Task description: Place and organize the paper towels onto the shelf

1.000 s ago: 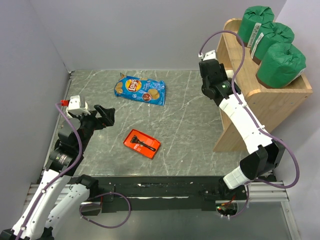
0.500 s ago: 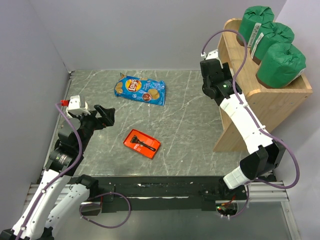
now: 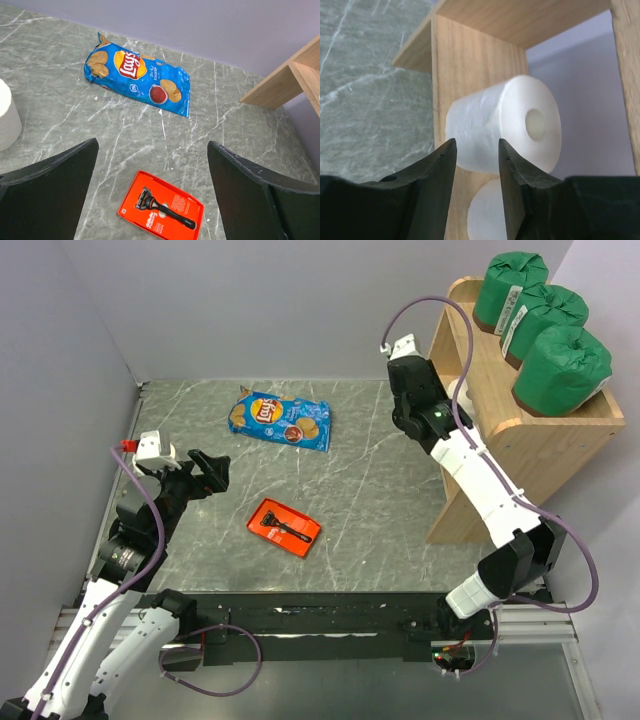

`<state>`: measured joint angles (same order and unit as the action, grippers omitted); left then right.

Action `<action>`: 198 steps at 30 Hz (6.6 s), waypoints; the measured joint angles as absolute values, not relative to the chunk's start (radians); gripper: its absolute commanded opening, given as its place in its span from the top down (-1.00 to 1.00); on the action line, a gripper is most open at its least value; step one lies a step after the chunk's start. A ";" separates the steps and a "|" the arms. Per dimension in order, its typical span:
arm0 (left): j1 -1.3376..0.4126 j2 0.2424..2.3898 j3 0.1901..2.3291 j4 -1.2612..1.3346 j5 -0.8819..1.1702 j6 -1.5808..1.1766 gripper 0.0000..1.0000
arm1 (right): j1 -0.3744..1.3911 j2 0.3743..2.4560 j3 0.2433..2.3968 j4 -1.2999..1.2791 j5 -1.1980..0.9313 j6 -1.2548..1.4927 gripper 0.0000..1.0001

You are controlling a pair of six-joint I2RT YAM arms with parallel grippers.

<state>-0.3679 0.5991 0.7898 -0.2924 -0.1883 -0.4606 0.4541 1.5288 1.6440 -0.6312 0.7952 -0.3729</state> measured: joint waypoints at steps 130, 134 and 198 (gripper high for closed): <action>-0.487 1.724 1.512 -0.500 -0.038 -0.694 0.23 | 0.711 0.856 1.155 -0.543 0.334 0.030 -0.98; -0.576 1.853 1.539 -0.487 -0.030 -0.700 0.18 | 0.715 0.860 1.155 -0.549 0.347 0.037 -0.97; -0.435 0.982 0.999 -0.384 -0.367 -0.380 -0.93 | 0.732 1.780 1.362 -0.524 0.221 -0.177 -0.47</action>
<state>-0.4355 0.9821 0.9993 -0.3843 -0.3668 -0.3798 0.7322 1.7802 1.3624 -0.5243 0.2207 -0.1772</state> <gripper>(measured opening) 0.966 0.739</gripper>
